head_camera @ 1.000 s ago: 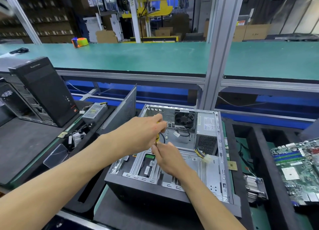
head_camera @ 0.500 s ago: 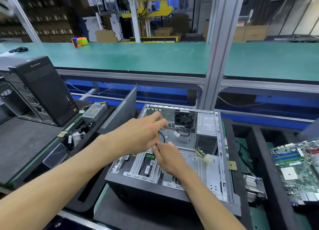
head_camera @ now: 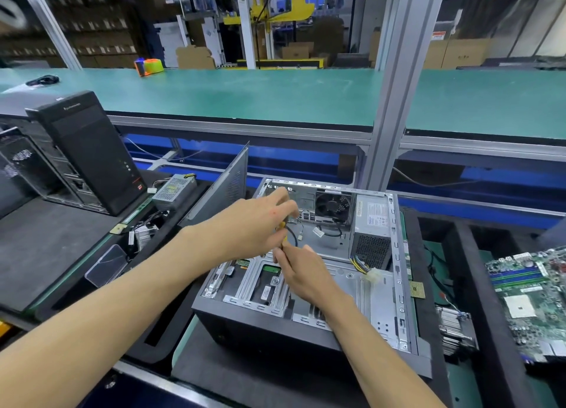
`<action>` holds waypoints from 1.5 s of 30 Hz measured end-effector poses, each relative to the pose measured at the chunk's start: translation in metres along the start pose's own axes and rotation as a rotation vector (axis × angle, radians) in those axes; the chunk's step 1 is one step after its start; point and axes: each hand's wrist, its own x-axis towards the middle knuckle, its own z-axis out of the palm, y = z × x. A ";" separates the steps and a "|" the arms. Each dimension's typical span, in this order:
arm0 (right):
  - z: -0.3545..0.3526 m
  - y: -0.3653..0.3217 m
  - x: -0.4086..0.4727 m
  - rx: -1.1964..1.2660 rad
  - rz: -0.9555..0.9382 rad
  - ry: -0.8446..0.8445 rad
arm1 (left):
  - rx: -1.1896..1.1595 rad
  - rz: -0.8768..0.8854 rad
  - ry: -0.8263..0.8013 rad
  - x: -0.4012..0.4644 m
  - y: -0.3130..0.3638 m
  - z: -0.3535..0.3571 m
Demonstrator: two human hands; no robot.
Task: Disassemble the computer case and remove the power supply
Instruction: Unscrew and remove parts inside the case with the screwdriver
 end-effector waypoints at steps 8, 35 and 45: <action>-0.012 0.003 0.003 0.413 0.102 -0.003 | 0.164 -0.186 0.007 0.015 0.003 -0.007; -0.017 -0.001 0.006 0.621 0.099 0.055 | -0.066 0.039 0.107 0.000 0.001 -0.006; -0.016 -0.002 0.005 0.573 0.103 0.033 | 0.170 -0.179 0.176 0.006 -0.006 -0.004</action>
